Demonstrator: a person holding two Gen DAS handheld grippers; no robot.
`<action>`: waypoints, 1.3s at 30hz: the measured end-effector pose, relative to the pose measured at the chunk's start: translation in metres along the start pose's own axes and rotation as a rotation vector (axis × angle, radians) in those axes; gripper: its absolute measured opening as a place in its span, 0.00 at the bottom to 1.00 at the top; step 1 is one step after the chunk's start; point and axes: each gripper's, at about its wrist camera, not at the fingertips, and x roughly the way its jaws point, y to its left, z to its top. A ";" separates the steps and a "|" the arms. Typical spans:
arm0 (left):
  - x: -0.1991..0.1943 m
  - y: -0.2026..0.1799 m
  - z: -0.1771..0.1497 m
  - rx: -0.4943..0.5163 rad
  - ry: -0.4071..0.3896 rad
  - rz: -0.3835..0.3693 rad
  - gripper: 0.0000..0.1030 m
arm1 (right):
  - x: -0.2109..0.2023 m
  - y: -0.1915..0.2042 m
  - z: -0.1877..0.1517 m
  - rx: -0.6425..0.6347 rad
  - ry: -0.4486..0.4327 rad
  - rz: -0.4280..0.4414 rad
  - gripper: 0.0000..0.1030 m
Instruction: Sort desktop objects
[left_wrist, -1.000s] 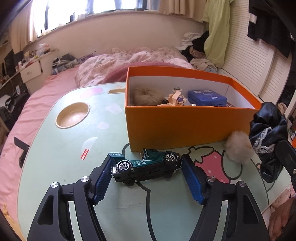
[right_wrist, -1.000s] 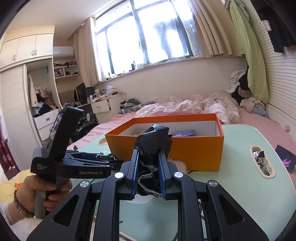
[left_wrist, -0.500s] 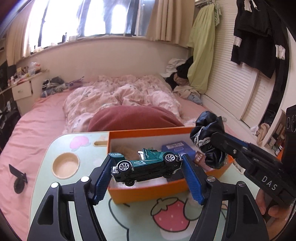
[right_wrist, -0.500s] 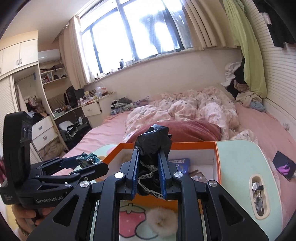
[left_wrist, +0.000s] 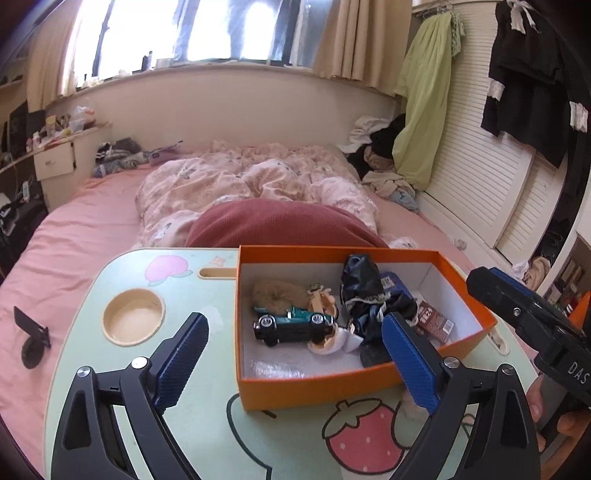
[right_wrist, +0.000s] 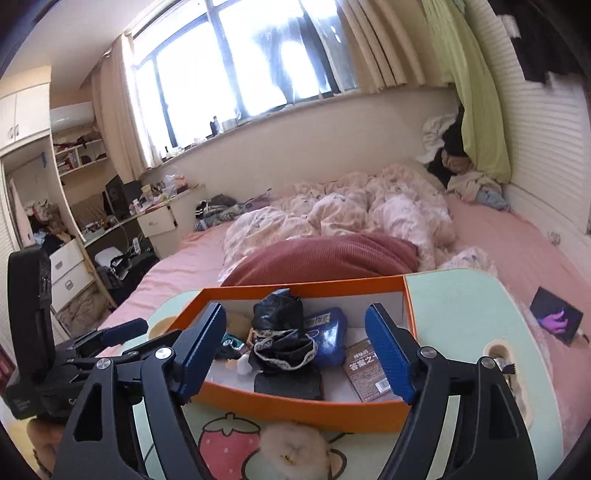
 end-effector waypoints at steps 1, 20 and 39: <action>-0.003 0.000 -0.005 0.004 0.013 -0.009 0.94 | -0.008 0.005 -0.005 -0.030 0.005 -0.007 0.76; -0.002 -0.012 -0.092 0.128 0.187 0.059 1.00 | -0.004 0.015 -0.094 -0.189 0.296 -0.141 0.96; -0.004 -0.009 -0.092 0.131 0.176 0.053 1.00 | -0.001 0.015 -0.092 -0.192 0.282 -0.117 0.99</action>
